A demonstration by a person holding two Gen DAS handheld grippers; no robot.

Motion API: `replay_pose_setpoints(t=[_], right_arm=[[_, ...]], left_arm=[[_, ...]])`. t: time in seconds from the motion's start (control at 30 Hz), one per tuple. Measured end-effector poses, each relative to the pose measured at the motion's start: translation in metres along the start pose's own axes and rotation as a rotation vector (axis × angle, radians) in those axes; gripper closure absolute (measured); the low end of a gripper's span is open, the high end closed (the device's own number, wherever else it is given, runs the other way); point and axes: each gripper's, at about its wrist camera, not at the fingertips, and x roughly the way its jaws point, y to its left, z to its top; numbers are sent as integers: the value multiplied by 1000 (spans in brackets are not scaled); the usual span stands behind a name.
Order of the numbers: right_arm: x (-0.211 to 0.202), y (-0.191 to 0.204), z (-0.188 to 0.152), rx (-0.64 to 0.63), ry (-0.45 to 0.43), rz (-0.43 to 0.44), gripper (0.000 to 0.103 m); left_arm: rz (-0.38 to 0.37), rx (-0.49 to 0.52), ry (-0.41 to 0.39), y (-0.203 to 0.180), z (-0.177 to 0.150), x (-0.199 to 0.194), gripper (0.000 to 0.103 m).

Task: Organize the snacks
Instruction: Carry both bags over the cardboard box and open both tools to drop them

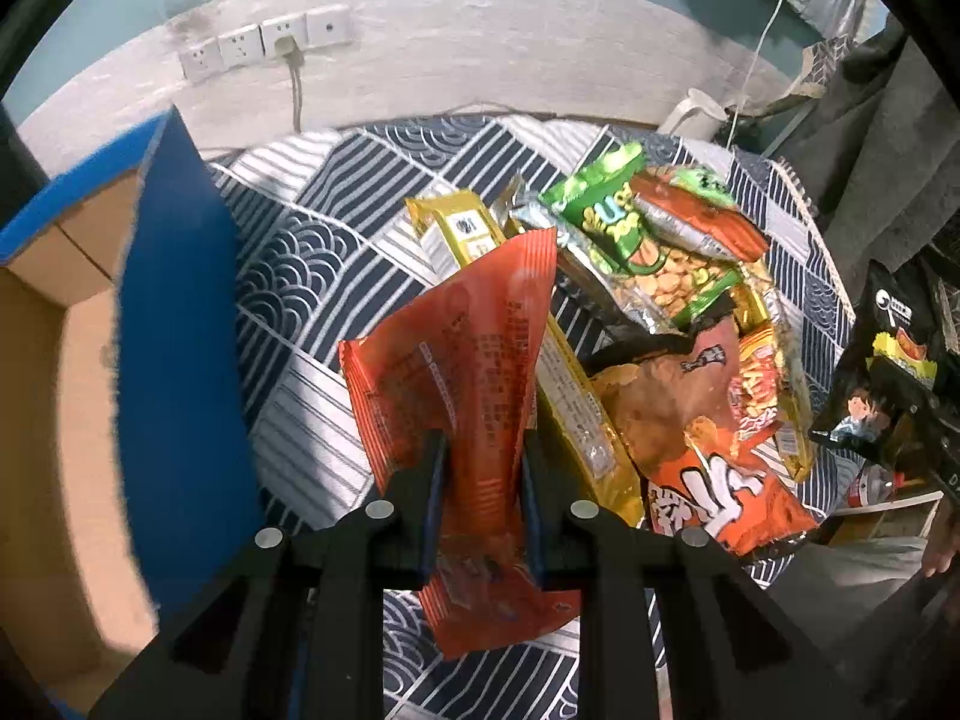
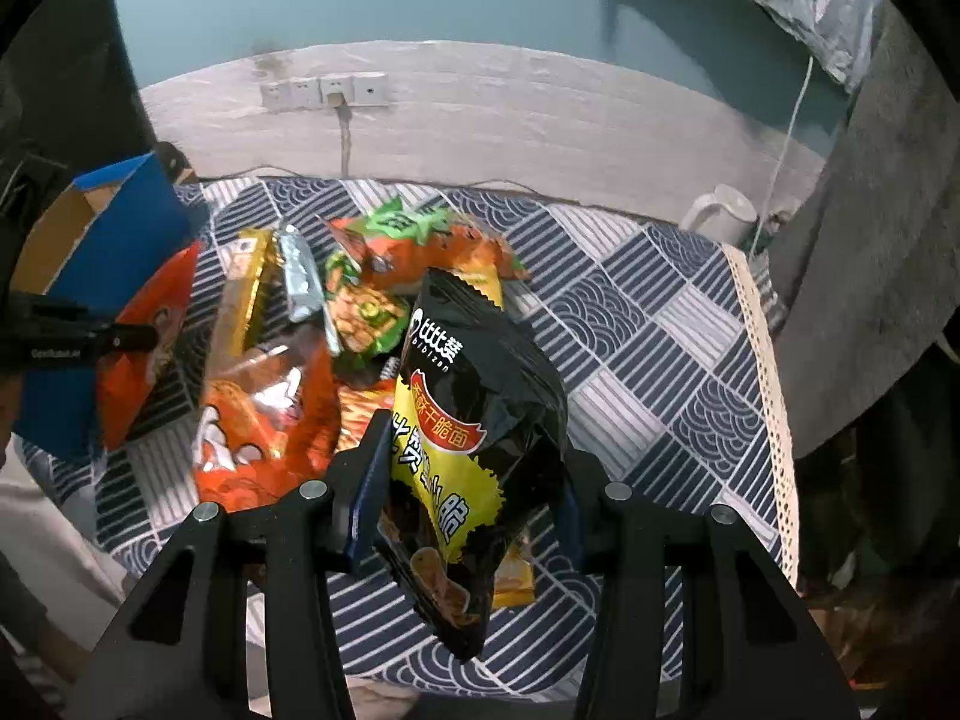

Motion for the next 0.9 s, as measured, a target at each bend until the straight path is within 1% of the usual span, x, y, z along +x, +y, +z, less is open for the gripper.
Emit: replay_pose_setpoints(t=[0.2, 0.37, 0.5, 0.73, 0.9], right_arm=[[-13, 14, 15, -40, -35, 6, 56], [-25, 27, 28, -68, -63, 23, 56], [-35, 38, 40, -91, -89, 41, 56], [-53, 64, 66, -123, -134, 103, 56], [-60, 86, 81, -163, -152, 126, 56]], left_arm=[[45, 72, -94, -8, -3, -32, 81], [69, 104, -149, -9, -5, -60, 81], [84, 130, -213, -9, -6, -87, 81], [90, 131, -299, 1, -6, -131, 81], [124, 121, -356, 16, -8, -157, 81]])
